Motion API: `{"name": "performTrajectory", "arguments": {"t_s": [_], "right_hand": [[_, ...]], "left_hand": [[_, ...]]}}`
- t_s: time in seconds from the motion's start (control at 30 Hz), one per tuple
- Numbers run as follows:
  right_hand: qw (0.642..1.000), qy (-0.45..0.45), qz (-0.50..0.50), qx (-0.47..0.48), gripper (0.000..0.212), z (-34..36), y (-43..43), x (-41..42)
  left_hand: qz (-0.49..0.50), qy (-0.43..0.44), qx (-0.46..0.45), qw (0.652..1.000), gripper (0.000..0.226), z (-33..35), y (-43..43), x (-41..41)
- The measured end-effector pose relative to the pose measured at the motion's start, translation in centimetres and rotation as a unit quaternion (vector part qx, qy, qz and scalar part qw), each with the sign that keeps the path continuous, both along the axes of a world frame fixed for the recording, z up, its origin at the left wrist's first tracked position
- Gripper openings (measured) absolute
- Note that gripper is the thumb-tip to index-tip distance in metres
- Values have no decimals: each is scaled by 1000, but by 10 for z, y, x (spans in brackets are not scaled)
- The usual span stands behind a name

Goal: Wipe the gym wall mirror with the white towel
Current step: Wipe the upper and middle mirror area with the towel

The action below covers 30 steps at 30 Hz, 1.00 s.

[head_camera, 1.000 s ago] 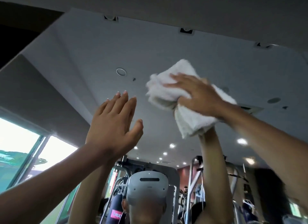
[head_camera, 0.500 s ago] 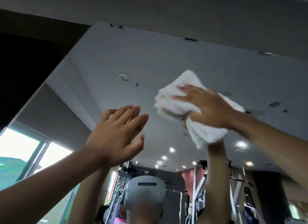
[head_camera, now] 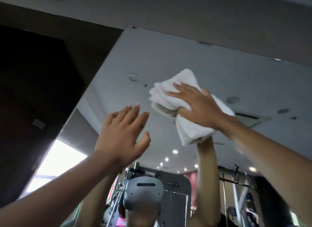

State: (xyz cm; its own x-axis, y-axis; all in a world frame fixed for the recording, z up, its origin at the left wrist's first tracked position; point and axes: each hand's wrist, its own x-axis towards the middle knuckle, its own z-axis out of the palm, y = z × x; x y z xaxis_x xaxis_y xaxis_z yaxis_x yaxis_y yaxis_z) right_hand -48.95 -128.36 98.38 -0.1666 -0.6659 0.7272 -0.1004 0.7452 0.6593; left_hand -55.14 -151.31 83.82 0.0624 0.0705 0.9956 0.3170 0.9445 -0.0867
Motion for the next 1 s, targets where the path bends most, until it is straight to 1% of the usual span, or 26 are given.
{"name": "performTrajectory", "arguments": {"t_s": [0.03, 0.07, 0.1, 0.13, 0.17, 0.2, 0.23, 0.27, 0.33, 0.37, 0.43, 0.47, 0.5, 0.53, 0.57, 0.6, 0.63, 0.67, 0.73, 0.77, 0.8, 0.83, 0.87, 0.93, 0.97, 1.0], "right_hand": [[999, 23, 11, -27, 69, 10, 11, 0], [991, 53, 24, -120, 67, 21, 16, -4], [964, 80, 19, -254, 62, 28, 13, -6], [919, 90, 2, -385, 59, 32, 2, -9], [881, 84, -17, -466, 58, 32, -14, -12], [865, 84, -30, -493, 58, 29, -33, -14], [874, 87, -35, -477, 58, 24, -50, -17], [900, 89, -30, -426, 59, 17, -66, -19], [957, 71, -29, -280, 60, -4, -89, -19], [978, 53, -34, -200, 62, -15, -93, -17], [998, 11, -32, -58, 70, -35, -87, -12], [1000, -6, -22, 1, 72, -40, -78, -5], [999, -20, -16, 36, 70, -36, -67, -3], [999, -21, -23, 42, 67, -26, -56, -3], [999, -13, -28, 20, 64, -11, -47, -5], [999, 8, -27, -26, 61, 5, -42, -7], [994, 40, -26, -94, 56, 18, -42, -11], [981, 72, -31, -176, 54, 28, -48, -14], [937, 105, -33, -331, 53, 35, -76, -26], [918, 117, -29, -378, 54, 33, -94, -30], [907, 125, -24, -401, 55, 25, -115, -31], [910, 122, -13, -395, 57, 16, -135, -35], [927, 116, -5, -355, 58, 5, -153, -37], [976, 91, 2, -197, 59, -22, -175, -41], [992, 67, 5, -108, 58, -32, -178, -39], [999, 36, 5, -35, 56, -35, -175, -35]], "left_hand": [[3, -5, 21, 1000, 62, -2, -14, -1], [-2, -16, 45, 999, 65, -5, -29, -2], [-11, -28, 63, 998, 67, -8, -39, -3], [-16, -37, 70, 997, 69, -12, -45, -4], [-18, -39, 70, 997, 71, -14, -46, -4], [-17, -38, 67, 997, 71, -15, -45, -5], [-18, -37, 67, 997, 71, -16, -44, -5], [-22, -37, 68, 997, 71, -16, -44, -5], [-32, -30, 70, 997, 70, -16, -45, -5], [-35, -27, 71, 997, 69, -17, -45, -5], [-35, -25, 70, 997, 68, -17, -45, -5], [-31, -26, 66, 997, 68, -16, -46, -6], [-24, -26, 58, 998, 67, -16, -47, -7], [-13, -23, 47, 999, 67, -15, -50, -7], [-1, -20, 32, 999, 66, -13, -55, -7], [9, -18, 15, 1000, 66, -12, -60, -7], [17, -18, 0, 1000, 66, -11, -64, -7], [23, -21, -7, 999, 66, -11, -66, -6], [21, -29, 5, 999, 66, -13, -66, -6], [15, -32, 23, 999, 67, -15, -65, -7], [8, -36, 45, 998, 68, -16, -65, -8], [1, -42, 67, 997, 69, -18, -65, -9], [-5, -48, 86, 995, 70, -19, -66, -9], [-16, -59, 111, 992, 72, -20, -66, -8], [-24, -65, 119, 990, 74, -20, -66, -8], [-35, -70, 125, 989, 77, -21, -67, -8]]}}
